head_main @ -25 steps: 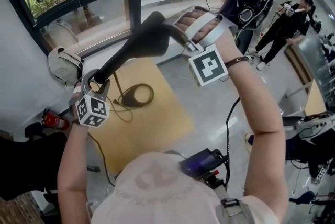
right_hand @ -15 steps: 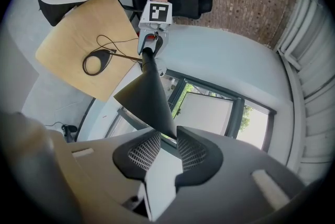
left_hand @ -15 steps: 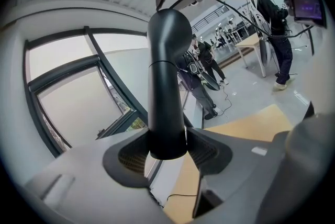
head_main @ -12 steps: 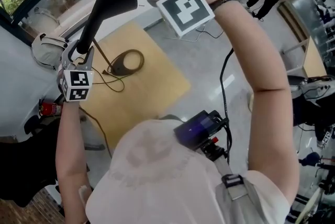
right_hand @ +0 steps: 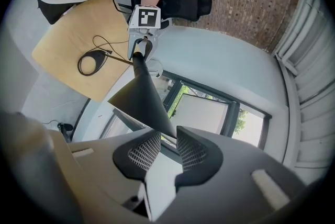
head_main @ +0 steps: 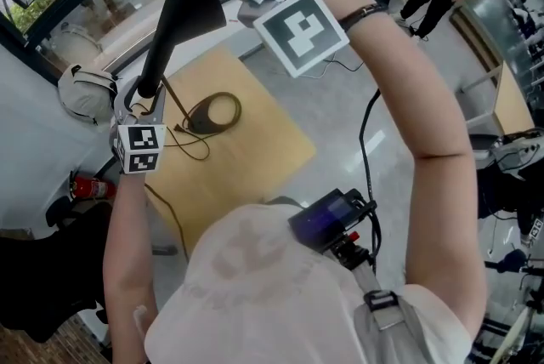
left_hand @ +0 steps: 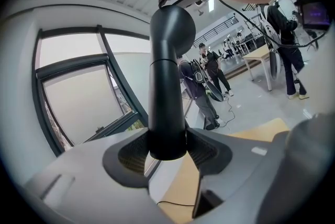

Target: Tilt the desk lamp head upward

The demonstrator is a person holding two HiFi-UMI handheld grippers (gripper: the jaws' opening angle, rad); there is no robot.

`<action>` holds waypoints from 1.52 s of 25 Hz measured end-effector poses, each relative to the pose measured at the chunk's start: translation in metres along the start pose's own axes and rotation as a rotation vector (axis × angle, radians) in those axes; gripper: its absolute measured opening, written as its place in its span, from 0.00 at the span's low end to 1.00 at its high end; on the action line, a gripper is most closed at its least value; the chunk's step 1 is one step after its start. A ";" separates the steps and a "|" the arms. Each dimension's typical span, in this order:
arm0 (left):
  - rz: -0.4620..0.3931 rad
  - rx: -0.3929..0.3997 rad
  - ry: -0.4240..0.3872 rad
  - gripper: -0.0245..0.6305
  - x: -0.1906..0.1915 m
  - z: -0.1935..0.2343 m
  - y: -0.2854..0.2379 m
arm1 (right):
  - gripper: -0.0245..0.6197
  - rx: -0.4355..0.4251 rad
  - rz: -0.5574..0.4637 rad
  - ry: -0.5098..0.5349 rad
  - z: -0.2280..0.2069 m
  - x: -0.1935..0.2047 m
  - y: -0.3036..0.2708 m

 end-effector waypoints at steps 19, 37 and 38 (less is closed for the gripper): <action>-0.066 0.093 0.089 0.51 0.013 0.021 0.027 | 0.25 0.009 0.042 -0.094 0.008 0.006 -0.002; -0.323 0.195 0.462 0.29 -0.009 -0.025 0.113 | 0.14 0.089 -0.186 -1.092 0.035 -0.037 0.100; -0.326 0.198 0.459 0.27 -0.011 -0.029 0.118 | 0.14 0.071 -0.213 -1.158 0.044 -0.042 0.103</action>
Point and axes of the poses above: the fingertips, and each gripper's own axes: y backward along the fingers, z to its left, x out of its underside, the point moved 5 cm from there along y, backward along the fingers, and after that the axes turned 2 degrees about z, right-handed, at the moved point
